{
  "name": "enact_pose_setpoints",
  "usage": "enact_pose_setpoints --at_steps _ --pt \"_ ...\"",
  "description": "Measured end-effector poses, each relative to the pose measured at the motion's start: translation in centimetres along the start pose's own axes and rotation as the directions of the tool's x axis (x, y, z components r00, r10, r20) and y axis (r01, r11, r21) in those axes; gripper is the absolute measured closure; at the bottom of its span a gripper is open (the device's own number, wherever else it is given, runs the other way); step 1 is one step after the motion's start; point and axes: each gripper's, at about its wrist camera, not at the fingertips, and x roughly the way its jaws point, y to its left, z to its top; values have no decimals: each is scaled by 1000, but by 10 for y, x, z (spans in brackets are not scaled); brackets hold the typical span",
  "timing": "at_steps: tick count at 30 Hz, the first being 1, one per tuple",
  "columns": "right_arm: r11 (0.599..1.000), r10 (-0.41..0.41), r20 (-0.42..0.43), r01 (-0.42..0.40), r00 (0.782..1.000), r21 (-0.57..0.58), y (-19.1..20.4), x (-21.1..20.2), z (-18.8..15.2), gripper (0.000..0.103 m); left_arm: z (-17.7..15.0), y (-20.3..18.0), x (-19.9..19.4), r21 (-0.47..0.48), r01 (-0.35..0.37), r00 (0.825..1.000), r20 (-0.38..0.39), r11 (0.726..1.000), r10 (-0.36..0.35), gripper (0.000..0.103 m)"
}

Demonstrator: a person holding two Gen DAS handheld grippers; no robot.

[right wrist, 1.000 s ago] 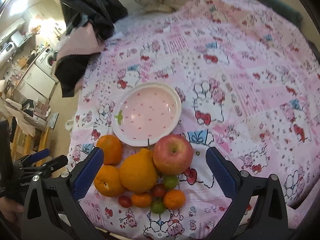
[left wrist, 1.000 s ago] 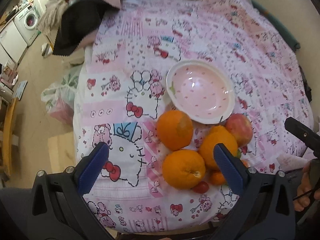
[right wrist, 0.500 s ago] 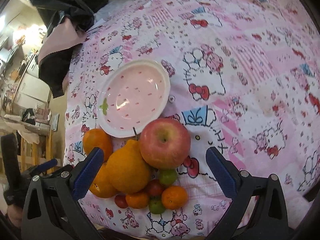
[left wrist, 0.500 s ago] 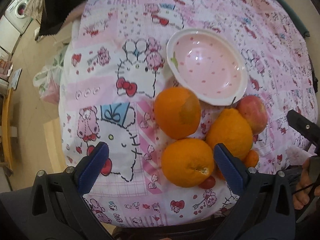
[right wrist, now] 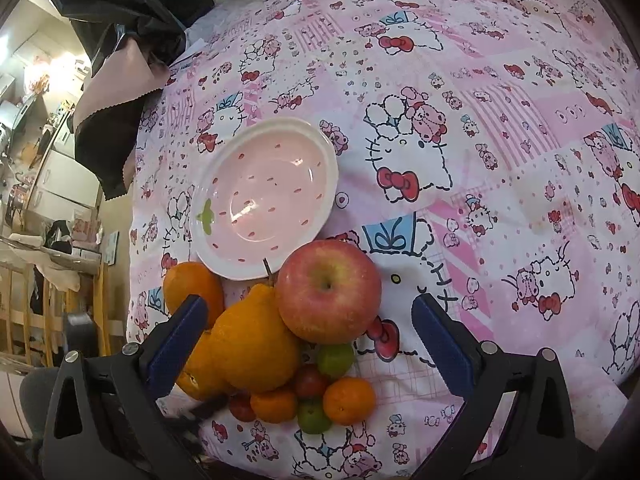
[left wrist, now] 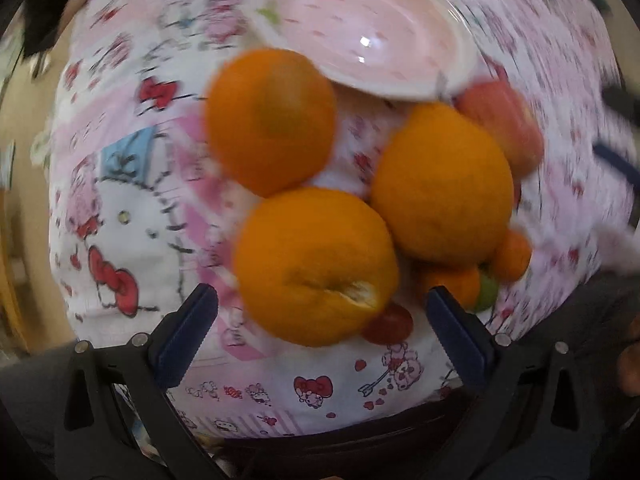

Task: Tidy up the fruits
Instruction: 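Lower the left tool onto the large orange and close its fingers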

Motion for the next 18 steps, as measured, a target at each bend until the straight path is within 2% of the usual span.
enact_pose_setpoints --at_steps 3,4,7,12,16,18 --pt "1000 -1 0 1 1000 4 -1 0 0 0 2 -7 3 28 -58 997 44 998 57 7" --pt "1000 0 2 0 1000 6 -2 -1 1 0 4 -6 5 24 -56 998 42 998 55 12" --pt "1000 -2 11 2 1000 11 -3 -3 1 0 6 -6 12 28 -55 998 28 998 54 17" --pt "1000 -14 12 14 1000 23 -6 -3 3 0 6 -7 13 36 -37 998 45 999 36 22" --pt "1000 -19 23 19 1000 7 -3 -5 2 0 0 0 1 32 0 999 52 999 -2 25" --pt "1000 -30 35 31 999 -5 -2 -7 2 0 -7 2 -9 41 -8 998 70 999 6 25"
